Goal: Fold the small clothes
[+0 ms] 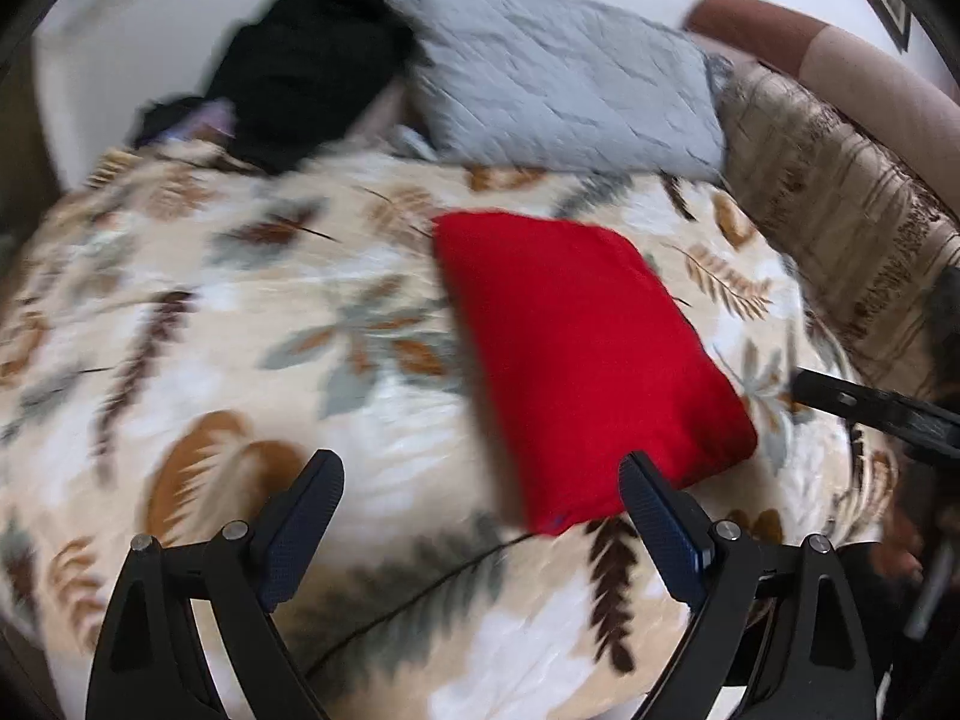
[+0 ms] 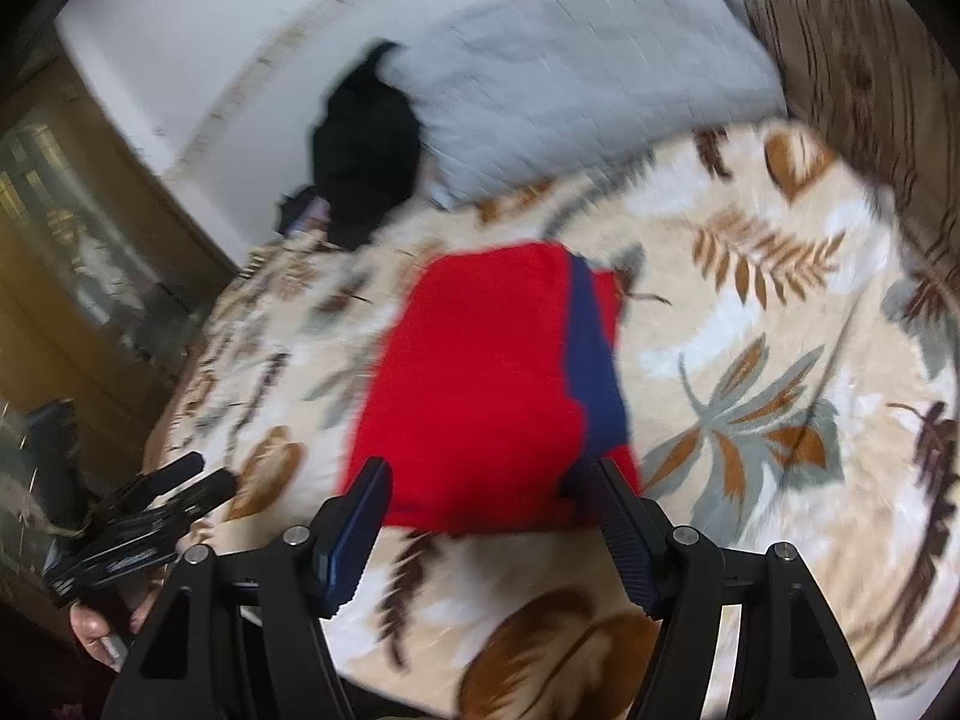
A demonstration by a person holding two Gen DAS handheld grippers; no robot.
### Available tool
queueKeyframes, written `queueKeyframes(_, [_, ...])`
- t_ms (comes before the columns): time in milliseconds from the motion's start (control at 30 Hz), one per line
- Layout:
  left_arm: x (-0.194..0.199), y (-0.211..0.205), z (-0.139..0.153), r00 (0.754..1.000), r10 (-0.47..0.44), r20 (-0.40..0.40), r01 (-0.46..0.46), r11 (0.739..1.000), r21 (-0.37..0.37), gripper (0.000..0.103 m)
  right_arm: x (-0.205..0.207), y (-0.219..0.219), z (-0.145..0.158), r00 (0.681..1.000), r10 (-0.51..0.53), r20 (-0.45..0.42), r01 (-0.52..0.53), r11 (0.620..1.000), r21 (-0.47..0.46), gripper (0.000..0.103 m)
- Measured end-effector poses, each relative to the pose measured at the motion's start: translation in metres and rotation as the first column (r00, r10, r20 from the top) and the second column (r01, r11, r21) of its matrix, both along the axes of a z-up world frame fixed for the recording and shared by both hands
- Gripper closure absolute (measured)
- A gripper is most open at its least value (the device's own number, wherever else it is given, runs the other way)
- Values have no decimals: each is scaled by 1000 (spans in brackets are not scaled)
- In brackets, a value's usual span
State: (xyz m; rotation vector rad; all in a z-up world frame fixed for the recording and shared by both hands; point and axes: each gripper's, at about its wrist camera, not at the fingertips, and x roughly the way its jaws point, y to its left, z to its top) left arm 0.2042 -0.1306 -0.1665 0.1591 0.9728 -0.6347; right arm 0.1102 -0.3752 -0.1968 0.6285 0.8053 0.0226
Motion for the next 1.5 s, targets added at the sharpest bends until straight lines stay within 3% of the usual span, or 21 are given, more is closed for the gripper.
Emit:
queueKeyframes(167, [45,-34,-35,981,-101,-165,88,993,-79,10,57,-46,-54,999,22,-47,-12,977,213,31])
queueKeyframes(267, [64,-47,-57,958,-136,-251,111,988,-111,10,90,-67,-83,996,51,-75,-22,938,346,31])
queueKeyframes(400, [77,-59,-72,928,-178,-328,122,975,-185,10,118,-77,-110,992,47,-121,4,922,387,29])
queueKeyframes(533, [81,-67,-76,919,-203,-338,135,967,-214,11,130,-75,-119,992,79,-100,-30,909,415,26])
queueKeyframes(667, [85,-74,-79,912,-212,-350,135,963,-232,20,136,-74,-125,992,104,-69,-62,889,454,25])
queueKeyframes(767, [88,-72,-79,912,-206,-354,123,962,-243,27,143,-65,-124,990,137,-46,-100,880,465,24])
queueKeyframes(867, [88,-69,-77,916,-197,-351,110,961,-254,36,147,-52,-119,987,154,-39,-124,902,413,27])
queueKeyframes(933, [87,-67,-75,921,-194,-339,107,960,-259,42,149,-43,-115,986,163,-29,-140,915,379,37])
queueKeyframes(967, [86,-65,-73,923,-196,-332,109,959,-263,45,149,-40,-113,986,164,-24,-144,918,369,48])
queueKeyframes(1067, [85,-62,-64,935,-193,-299,114,958,-263,50,145,-33,-99,987,161,8,-155,937,314,55])
queueKeyframes(1367, [76,-21,-17,979,-143,-148,104,965,-243,53,145,5,-57,975,178,130,-206,946,250,59])
queueKeyframes(1500, [74,0,-20,985,-109,-135,79,975,-206,52,148,29,-51,964,203,171,-241,941,239,59])
